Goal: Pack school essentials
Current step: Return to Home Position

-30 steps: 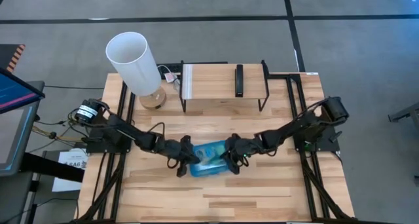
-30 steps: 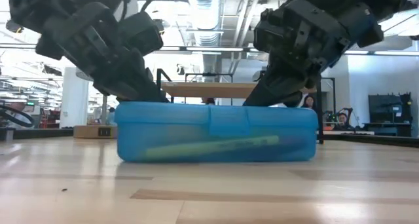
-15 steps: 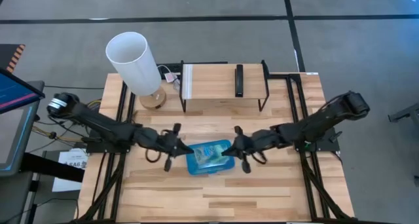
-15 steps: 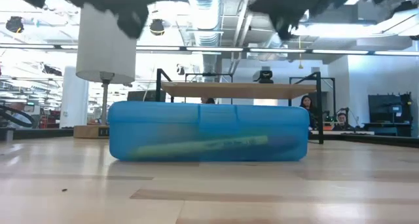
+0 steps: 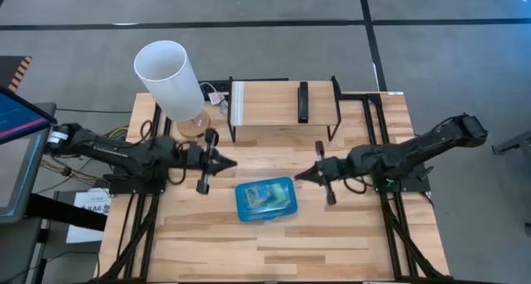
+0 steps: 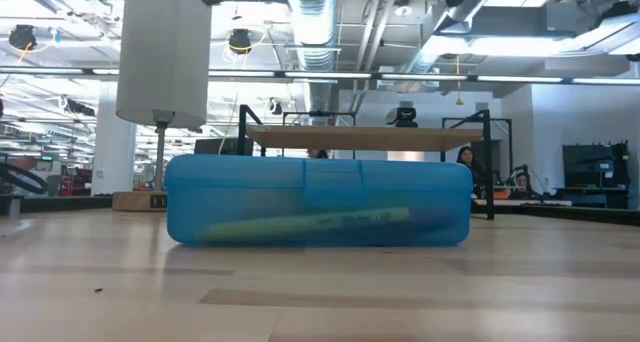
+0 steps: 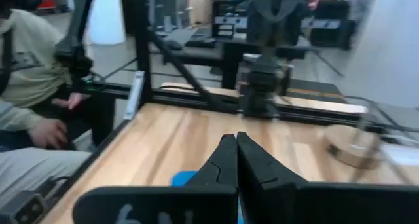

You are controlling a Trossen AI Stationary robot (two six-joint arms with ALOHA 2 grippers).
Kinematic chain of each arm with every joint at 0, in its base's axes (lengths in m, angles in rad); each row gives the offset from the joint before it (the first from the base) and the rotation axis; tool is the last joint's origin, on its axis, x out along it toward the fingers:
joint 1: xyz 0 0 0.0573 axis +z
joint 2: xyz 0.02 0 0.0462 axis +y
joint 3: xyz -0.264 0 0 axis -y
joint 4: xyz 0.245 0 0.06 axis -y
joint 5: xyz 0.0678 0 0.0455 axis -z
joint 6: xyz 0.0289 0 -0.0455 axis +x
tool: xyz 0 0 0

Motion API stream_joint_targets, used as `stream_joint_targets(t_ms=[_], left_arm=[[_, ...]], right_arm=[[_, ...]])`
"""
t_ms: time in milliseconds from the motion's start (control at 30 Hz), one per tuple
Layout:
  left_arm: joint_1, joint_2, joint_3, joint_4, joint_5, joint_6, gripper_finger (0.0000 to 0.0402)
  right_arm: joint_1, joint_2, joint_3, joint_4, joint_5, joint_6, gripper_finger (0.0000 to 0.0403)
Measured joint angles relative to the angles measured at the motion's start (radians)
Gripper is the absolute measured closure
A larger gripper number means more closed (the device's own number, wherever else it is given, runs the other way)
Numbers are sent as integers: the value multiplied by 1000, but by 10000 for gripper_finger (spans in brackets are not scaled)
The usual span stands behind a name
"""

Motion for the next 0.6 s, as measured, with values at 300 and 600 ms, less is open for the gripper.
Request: stream_joint_targets(t_ms=[300, 600], left_arm=[[226, -128, -1, -165, 175, -64, 401], [243, -365, -180, -229, 123, -64, 402]], right_arm=[[-70, -278, -175, -12, 1, -22, 392], [-88, -583, -400, 1, 2, -12, 396]])
